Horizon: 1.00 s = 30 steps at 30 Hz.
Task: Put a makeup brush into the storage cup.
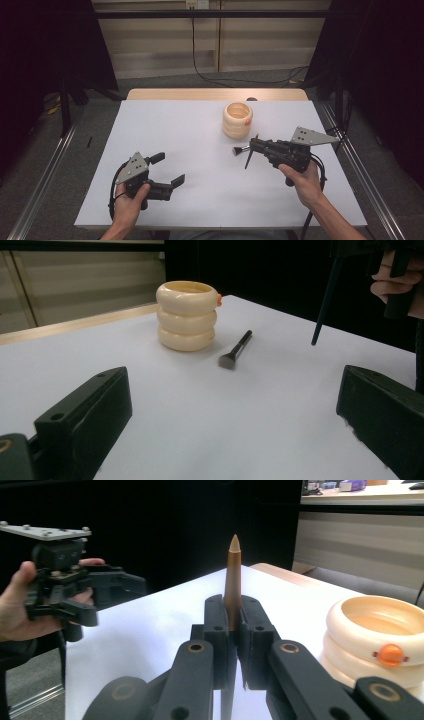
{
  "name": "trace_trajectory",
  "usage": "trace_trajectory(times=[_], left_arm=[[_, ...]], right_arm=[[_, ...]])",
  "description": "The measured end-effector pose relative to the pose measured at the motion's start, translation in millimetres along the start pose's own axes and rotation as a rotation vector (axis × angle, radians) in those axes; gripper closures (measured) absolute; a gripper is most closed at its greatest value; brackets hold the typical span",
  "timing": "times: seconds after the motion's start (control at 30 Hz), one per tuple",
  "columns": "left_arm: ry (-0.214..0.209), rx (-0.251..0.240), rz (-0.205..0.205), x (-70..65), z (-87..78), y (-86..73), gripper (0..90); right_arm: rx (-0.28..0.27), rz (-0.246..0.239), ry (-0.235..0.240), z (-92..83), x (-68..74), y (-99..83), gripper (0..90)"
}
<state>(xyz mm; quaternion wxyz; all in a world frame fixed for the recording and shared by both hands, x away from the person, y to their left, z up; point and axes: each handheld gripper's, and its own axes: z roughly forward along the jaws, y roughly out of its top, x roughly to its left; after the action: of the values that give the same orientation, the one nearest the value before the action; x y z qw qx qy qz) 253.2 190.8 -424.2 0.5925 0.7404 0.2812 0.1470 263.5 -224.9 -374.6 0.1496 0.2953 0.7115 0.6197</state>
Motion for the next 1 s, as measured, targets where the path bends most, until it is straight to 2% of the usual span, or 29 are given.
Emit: trace_trajectory(times=[0.2,0.37,0.5,0.57,0.8,1.0], left_arm=[[0.032,0.012,-0.028,3.7,-11.4,-9.1,1.3],[0.033,0.034,-0.026,4.1,-15.3,-14.4,1.3],[0.036,0.022,-0.033,4.0,-16.3,-16.4,1.3],[0.037,0.022,-0.024,4.0,-17.3,-16.3,1.3],[0.046,0.026,-0.040,6.5,-22.3,-19.7,1.3],[0.050,0.026,-0.049,8.3,-22.7,-20.6,1.3]], right_arm=[[0.002,-0.001,-0.024,-1.3,-8.9,0.5,83.8],[0.002,-0.006,-0.040,-1.0,-14.6,4.1,83.8],[-0.005,-0.004,-0.053,-0.2,-19.6,6.6,83.8],[-0.010,-0.007,-0.058,0.2,-21.0,9.1,83.8],[-0.027,-0.026,-0.076,2.6,-25.8,21.9,83.8],[-0.023,-0.035,-0.092,9.6,-35.8,33.8,83.8]])
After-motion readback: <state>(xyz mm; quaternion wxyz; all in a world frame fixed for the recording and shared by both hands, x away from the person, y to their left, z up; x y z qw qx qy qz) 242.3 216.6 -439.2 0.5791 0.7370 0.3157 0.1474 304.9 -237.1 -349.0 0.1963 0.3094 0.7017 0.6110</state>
